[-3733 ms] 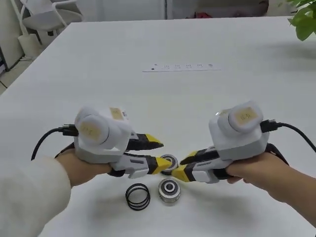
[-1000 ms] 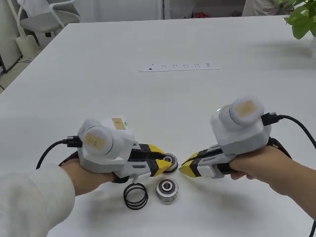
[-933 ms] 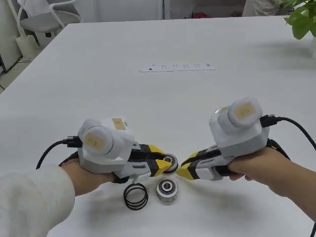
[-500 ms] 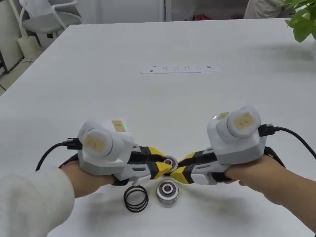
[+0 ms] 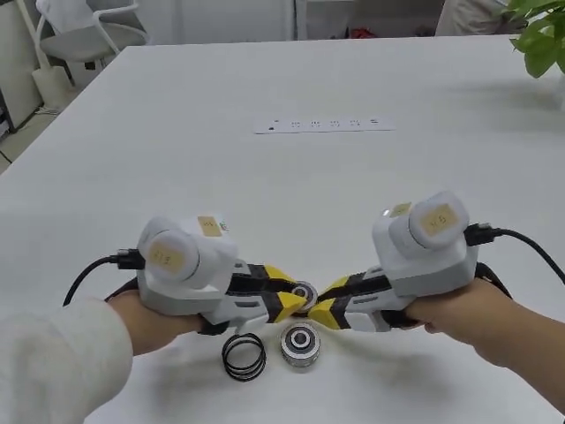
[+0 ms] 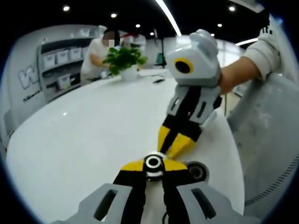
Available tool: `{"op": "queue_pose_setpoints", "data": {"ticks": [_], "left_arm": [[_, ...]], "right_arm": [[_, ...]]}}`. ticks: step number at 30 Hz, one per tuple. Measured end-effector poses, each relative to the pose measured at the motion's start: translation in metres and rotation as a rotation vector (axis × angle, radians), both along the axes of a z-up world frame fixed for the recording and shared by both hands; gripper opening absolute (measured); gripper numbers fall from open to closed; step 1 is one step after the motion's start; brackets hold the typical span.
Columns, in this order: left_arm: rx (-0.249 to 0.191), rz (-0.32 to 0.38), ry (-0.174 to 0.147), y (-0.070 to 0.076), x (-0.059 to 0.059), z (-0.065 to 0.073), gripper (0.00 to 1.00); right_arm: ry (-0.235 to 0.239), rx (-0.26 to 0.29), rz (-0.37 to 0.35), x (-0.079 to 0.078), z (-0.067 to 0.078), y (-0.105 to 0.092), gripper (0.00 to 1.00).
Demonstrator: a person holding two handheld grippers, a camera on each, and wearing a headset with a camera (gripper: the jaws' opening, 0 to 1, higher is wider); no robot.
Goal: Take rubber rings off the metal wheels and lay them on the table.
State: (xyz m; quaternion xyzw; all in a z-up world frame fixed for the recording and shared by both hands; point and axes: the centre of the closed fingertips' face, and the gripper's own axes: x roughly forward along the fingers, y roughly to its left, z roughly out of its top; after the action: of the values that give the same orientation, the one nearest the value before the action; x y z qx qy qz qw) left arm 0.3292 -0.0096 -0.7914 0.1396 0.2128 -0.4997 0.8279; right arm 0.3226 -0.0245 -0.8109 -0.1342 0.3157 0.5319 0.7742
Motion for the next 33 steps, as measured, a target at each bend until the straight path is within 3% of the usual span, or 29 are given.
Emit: {"op": "queue_pose_setpoints", "data": {"ticks": [1,5,12,16,18,19,21,22,26,33], "left_arm": [[-0.002,-0.001,0.002,0.0,-0.001,0.0,0.13],[0.004,-0.003,-0.004,0.0,0.0,0.0,0.13],[0.014,-0.003,-0.017,0.001,0.001,0.0,0.13],[0.016,-0.004,-0.02,0.001,0.002,0.0,0.13],[0.018,-0.004,-0.022,0.001,0.002,0.0,0.13],[0.018,-0.004,-0.023,0.001,0.002,0.0,0.13],[0.02,-0.005,-0.024,0.001,0.001,0.0,0.13],[0.02,-0.005,-0.025,0.001,0.001,0.0,0.13],[0.025,-0.006,-0.028,0.0,0.002,0.0,0.13],[0.029,-0.006,-0.03,0.0,0.002,0.0,0.13]], "right_arm": [[0.026,0.039,-0.026,-0.001,0.002,0.003,0.0],[0.005,0.021,-0.01,-0.001,0.002,0.006,0.0],[0.076,0.052,-0.122,0.008,0.002,0.003,0.0],[0.122,0.122,-0.189,0.014,0.01,0.002,0.0],[0.162,0.193,-0.214,0.016,0.019,0.006,0.0],[0.158,0.151,-0.209,0.016,0.014,0.003,0.0],[0.136,0.144,-0.2,0.015,0.015,0.006,0.0],[0.153,0.161,-0.199,0.013,0.017,0.008,0.0],[0.145,0.148,-0.201,0.013,0.018,0.008,0.0],[0.145,0.181,-0.163,0.008,0.025,0.019,0.0]]}}
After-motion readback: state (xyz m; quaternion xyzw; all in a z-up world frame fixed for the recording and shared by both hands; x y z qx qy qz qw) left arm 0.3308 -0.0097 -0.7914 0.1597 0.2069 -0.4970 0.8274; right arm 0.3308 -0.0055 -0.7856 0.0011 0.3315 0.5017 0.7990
